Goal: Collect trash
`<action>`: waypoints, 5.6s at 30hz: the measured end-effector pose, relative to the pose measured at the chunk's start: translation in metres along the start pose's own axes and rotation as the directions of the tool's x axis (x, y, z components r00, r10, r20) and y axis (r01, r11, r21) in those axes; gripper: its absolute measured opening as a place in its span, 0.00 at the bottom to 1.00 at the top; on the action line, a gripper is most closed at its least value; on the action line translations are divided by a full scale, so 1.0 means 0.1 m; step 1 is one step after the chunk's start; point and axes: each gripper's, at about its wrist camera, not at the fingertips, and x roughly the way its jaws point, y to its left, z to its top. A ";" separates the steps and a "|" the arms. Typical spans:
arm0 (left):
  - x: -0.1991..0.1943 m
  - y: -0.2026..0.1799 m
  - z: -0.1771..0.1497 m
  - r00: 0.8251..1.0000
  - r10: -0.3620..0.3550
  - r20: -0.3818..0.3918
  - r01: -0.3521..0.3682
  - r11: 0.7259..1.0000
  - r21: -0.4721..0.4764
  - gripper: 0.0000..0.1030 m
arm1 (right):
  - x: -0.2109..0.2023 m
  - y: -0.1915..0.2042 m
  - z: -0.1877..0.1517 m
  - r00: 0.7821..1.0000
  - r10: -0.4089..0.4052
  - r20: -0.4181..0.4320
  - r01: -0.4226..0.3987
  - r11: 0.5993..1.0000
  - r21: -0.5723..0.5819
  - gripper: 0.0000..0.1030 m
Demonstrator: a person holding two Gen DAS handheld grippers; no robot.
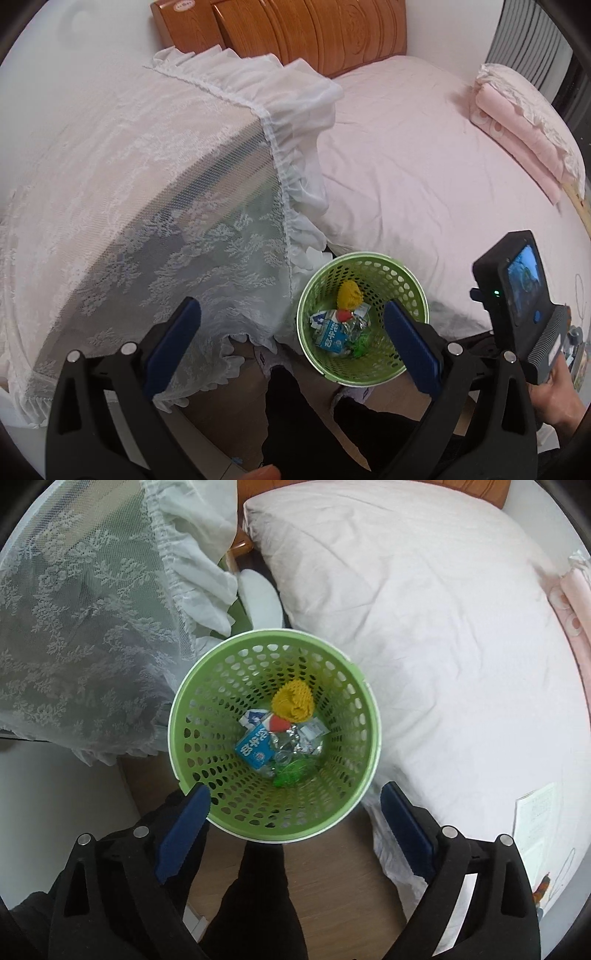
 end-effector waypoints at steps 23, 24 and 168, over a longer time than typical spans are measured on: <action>-1.61 1.17 0.80 0.897 0.353 0.267 -0.254 0.904 -0.343 0.93 | -2.50 0.16 1.21 0.853 0.147 0.502 -0.047 0.977 -0.206 0.98; -1.64 1.23 0.82 0.893 0.361 0.270 -0.258 0.900 -0.352 0.93 | -2.57 0.22 1.24 0.842 0.156 0.517 -0.048 0.975 -0.217 0.98; -1.74 2.00 0.66 0.908 0.394 0.142 -0.266 0.805 -0.530 0.93 | -3.10 1.31 1.43 0.830 0.259 0.495 -0.039 0.911 -0.411 0.98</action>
